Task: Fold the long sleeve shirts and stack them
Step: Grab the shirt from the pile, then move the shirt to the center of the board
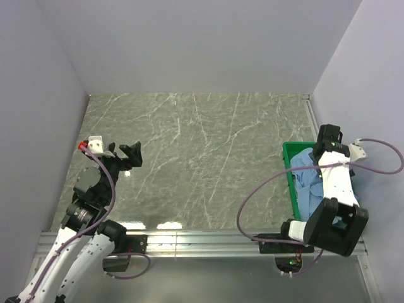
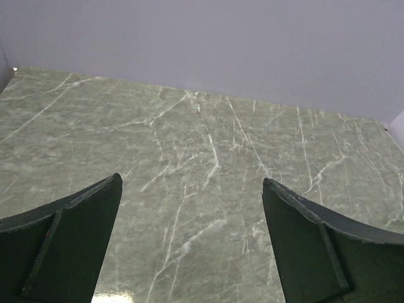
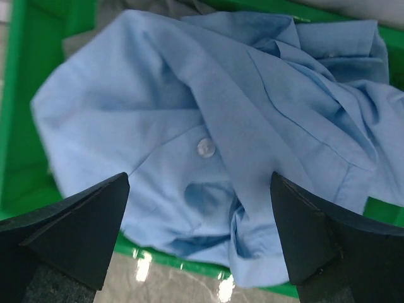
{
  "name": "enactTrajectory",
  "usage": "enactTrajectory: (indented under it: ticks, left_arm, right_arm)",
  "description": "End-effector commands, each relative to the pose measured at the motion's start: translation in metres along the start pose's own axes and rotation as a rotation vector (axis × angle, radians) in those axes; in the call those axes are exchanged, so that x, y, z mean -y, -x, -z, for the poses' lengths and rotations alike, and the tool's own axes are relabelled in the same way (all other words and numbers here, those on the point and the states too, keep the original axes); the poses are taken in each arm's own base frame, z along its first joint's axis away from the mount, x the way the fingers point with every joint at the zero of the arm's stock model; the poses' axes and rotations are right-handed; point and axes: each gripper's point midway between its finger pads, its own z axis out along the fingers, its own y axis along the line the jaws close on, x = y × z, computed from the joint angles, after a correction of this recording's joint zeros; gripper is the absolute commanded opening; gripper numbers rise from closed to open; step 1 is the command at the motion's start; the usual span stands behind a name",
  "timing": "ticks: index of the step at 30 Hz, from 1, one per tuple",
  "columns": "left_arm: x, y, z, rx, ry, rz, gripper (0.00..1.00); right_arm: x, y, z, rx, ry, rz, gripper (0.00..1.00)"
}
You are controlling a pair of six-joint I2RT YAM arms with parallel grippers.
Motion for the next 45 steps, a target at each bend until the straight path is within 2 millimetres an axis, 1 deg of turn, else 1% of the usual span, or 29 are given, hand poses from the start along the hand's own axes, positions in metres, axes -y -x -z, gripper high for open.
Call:
enactTrajectory:
  ticks: [1, 3, 4, 6, 7, 9, 10, 11, 14, 18, 20, 21, 22, 23, 24, 25, 26, 27, 28, 30, 31, 32, 33, 35, 36, 37, 39, 42, 45]
  left_arm:
    - [-0.001, 0.012, 0.0, 0.049, 0.011, -0.003, 0.99]
    - [0.0, 0.011, -0.001, 0.045, 0.006, -0.004, 0.99]
    - [0.0, 0.011, -0.001, 0.044, 0.004, -0.006, 0.99]
    - [0.001, 0.009, -0.003, 0.033, 0.002, -0.01, 0.99]
    - [0.001, 0.008, -0.004, 0.031, 0.004, -0.011, 0.99]
    - [0.001, 0.004, -0.006, 0.018, 0.006, -0.016, 0.99]
    - [0.002, 0.004, -0.007, 0.016, 0.003, -0.015, 0.99]
    - [0.002, 0.003, -0.008, 0.011, 0.003, -0.016, 0.99]
    - [0.002, -0.001, -0.01, -0.005, 0.007, -0.018, 0.99]
    - [-0.001, -0.004, -0.014, -0.017, 0.024, -0.018, 0.99]
    - [-0.003, -0.006, -0.016, -0.026, 0.036, -0.021, 0.99]
    - [-0.004, -0.006, -0.017, -0.028, 0.041, -0.017, 0.99]
    - [-0.004, -0.007, -0.017, -0.03, 0.038, -0.016, 0.99]
    - [-0.006, -0.007, -0.018, -0.031, 0.047, -0.017, 0.99]
    - [-0.006, -0.007, -0.018, -0.03, 0.048, -0.014, 0.99]
    - [-0.007, -0.006, -0.018, -0.029, 0.053, -0.011, 0.99]
    - [-0.008, -0.006, -0.019, -0.029, 0.059, -0.01, 0.99]
    - [-0.009, -0.007, -0.019, -0.031, 0.063, -0.008, 0.99]
    - [-0.01, -0.006, -0.018, -0.028, 0.067, -0.006, 0.99]
    - [-0.012, -0.005, -0.019, -0.023, 0.073, -0.002, 0.99]
    - [-0.012, -0.005, -0.019, -0.023, 0.073, -0.001, 0.99]
    - [-0.012, -0.005, -0.019, -0.024, 0.077, -0.001, 0.99]
    - [-0.013, -0.005, -0.019, -0.024, 0.08, 0.0, 0.99]
    - [-0.014, -0.005, -0.019, -0.023, 0.085, 0.0, 0.99]
    - [-0.015, -0.005, -0.018, -0.021, 0.091, 0.002, 0.99]
    - [-0.016, -0.005, -0.018, -0.02, 0.095, 0.002, 0.99]
    - [-0.018, -0.004, -0.017, -0.016, 0.105, 0.006, 0.99]
    - [-0.019, -0.004, -0.017, -0.011, 0.11, 0.01, 0.99]
    - [-0.019, -0.005, -0.018, -0.016, 0.11, 0.011, 0.99]
  right_arm:
    - [-0.006, -0.007, -0.023, -0.014, -0.032, -0.072, 0.97]
    - [-0.008, -0.016, -0.03, -0.035, -0.023, -0.069, 0.9]
    - [-0.008, -0.019, -0.03, -0.041, -0.02, -0.082, 0.73]
    - [-0.006, -0.016, -0.029, -0.026, -0.02, -0.091, 0.54]
    - [-0.006, -0.009, -0.024, -0.005, -0.009, -0.1, 0.38]
    - [-0.012, 0.011, -0.01, 0.051, 0.038, -0.119, 0.21]
    - [-0.016, 0.018, -0.002, 0.073, 0.063, -0.114, 0.03]
    - [-0.016, 0.026, 0.006, 0.097, 0.075, -0.122, 0.0]
    - [-0.036, 0.06, 0.049, 0.2, 0.211, -0.138, 0.0]
    - [-0.069, 0.113, 0.137, 0.413, 0.446, -0.121, 0.0]
    - [-0.091, 0.124, 0.177, 0.483, 0.571, -0.029, 0.0]
    - [-0.097, 0.142, 0.207, 0.52, 0.631, -0.04, 0.0]
    - [-0.11, 0.143, 0.218, 0.54, 0.659, 0.045, 0.0]
    - [-0.124, 0.14, 0.242, 0.556, 0.724, 0.082, 0.0]
    - [-0.131, 0.153, 0.276, 0.596, 0.796, 0.074, 0.0]
    - [-0.146, 0.15, 0.29, 0.632, 0.834, 0.171, 0.0]
    - [-0.16, 0.144, 0.321, 0.658, 0.934, 0.186, 0.0]
    - [-0.164, 0.153, 0.35, 0.694, 1.007, 0.178, 0.0]
    - [-0.179, 0.147, 0.363, 0.725, 1.047, 0.249, 0.0]
    - [-0.192, 0.146, 0.424, 0.766, 1.242, 0.246, 0.0]
    - [-0.214, 0.132, 0.436, 0.782, 1.29, 0.327, 0.0]
    - [-0.222, 0.126, 0.456, 0.786, 1.361, 0.346, 0.0]
    - [-0.235, 0.12, 0.487, 0.785, 1.456, 0.343, 0.0]
    - [-0.244, 0.109, 0.52, 0.83, 1.572, 0.412, 0.0]
    - [-0.239, 0.108, 0.551, 0.855, 1.68, 0.404, 0.0]
    - [-0.252, 0.088, 0.561, 0.859, 1.73, 0.451, 0.0]
    - [-0.257, 0.077, 0.588, 0.907, 1.827, 0.439, 0.0]
    - [-0.254, 0.054, 0.627, 0.976, 1.997, 0.442, 0.0]
    - [-0.251, 0.027, 0.648, 0.962, 2.139, 0.452, 0.0]
